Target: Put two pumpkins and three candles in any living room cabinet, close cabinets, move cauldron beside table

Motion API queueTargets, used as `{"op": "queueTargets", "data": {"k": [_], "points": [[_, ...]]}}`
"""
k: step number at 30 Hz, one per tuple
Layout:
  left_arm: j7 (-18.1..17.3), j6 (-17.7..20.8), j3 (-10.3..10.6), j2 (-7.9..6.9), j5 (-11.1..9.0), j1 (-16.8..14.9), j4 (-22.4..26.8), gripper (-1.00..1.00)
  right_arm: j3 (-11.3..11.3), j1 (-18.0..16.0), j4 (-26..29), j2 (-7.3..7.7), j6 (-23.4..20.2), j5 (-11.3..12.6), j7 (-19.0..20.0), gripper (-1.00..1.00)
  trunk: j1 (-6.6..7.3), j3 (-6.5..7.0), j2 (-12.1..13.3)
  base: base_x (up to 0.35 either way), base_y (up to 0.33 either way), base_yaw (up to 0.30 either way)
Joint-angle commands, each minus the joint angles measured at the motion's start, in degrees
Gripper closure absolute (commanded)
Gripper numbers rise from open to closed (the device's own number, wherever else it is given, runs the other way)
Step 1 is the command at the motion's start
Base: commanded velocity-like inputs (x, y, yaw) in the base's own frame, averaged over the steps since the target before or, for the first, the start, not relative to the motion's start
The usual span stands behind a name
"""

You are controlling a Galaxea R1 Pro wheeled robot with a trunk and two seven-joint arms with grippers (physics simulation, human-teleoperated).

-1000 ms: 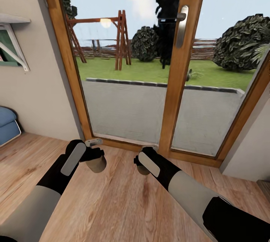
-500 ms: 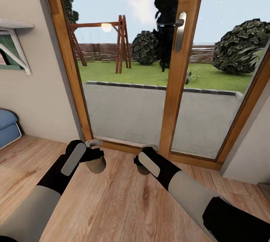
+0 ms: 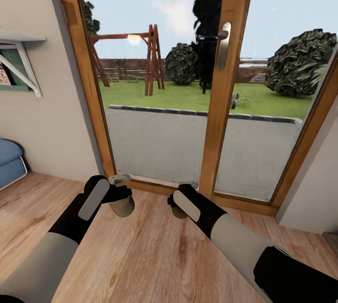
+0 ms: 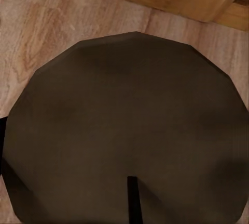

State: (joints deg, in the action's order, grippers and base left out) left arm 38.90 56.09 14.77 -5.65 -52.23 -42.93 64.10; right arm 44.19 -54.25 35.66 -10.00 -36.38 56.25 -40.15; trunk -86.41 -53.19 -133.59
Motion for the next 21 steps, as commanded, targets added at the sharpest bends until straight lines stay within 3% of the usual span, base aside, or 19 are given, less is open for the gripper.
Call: {"op": "queueTargets", "data": {"k": [1,11,20,21], "points": [[0.56,0.07,0.16,-0.07,-0.51,-0.04,0.07,1.00,0.16,-0.07,0.02,0.00,0.07,0.44,-0.36,1.00,0.01,-0.02,-0.03,0.000,0.000,0.016],[0.56,0.07,0.17,-0.06,-0.50,-0.04,0.06,1.00,0.26,-0.07,-1.65,0.00,3.17,0.44,-0.29,1.00,0.01,0.05,-0.03,0.000,0.000,0.003],[0.54,-0.04,0.28,0.39,-0.56,-0.04,-1.44,1.00,0.10,-0.07,-1.99,0.00,3.14,-0.90,-0.26,1.00,0.01,0.05,-0.03,-0.057,0.000,0.000],[0.56,-2.18,0.43,0.81,-0.54,-0.04,-2.54,1.00,0.15,-0.07,-2.00,0.00,6.14,-1.05,2.20,1.00,0.01,0.05,-0.03,-0.056,0.000,0.000]]}}
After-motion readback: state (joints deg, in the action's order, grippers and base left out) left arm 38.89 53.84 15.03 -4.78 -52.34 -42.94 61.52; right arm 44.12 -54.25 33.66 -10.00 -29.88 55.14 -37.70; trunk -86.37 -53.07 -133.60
